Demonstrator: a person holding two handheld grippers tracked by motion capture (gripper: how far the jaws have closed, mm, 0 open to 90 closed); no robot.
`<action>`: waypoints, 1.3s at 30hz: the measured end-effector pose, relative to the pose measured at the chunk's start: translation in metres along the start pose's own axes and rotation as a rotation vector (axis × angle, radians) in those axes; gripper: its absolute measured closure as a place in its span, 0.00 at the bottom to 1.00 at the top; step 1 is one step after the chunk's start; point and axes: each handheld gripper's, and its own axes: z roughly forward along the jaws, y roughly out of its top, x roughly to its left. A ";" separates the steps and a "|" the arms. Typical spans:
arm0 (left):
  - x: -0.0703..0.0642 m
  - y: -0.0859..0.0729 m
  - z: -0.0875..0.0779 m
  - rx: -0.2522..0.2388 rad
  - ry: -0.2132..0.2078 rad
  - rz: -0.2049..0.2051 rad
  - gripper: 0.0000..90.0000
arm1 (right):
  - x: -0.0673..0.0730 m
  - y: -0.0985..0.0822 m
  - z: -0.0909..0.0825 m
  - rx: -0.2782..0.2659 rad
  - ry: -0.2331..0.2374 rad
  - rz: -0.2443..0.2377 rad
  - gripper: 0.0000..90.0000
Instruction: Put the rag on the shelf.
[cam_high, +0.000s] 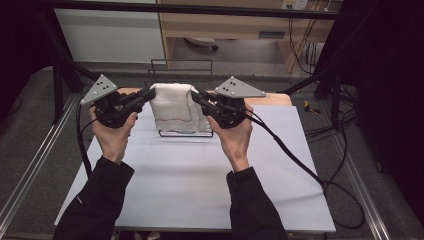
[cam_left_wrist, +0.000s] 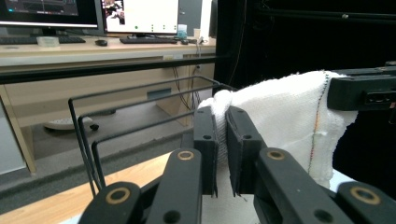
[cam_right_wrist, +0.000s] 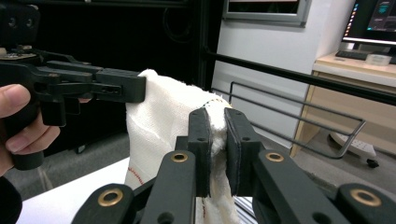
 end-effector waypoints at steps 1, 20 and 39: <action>0.000 0.002 0.001 0.001 0.001 0.003 0.92 | -0.001 0.001 0.000 -0.002 -0.001 -0.001 0.91; 0.005 0.036 0.013 -0.044 0.012 0.030 0.92 | -0.014 0.029 0.005 -0.059 -0.045 -0.038 0.91; 0.021 0.061 0.033 -0.055 0.034 0.016 0.92 | -0.030 0.050 0.024 -0.084 -0.083 -0.038 0.91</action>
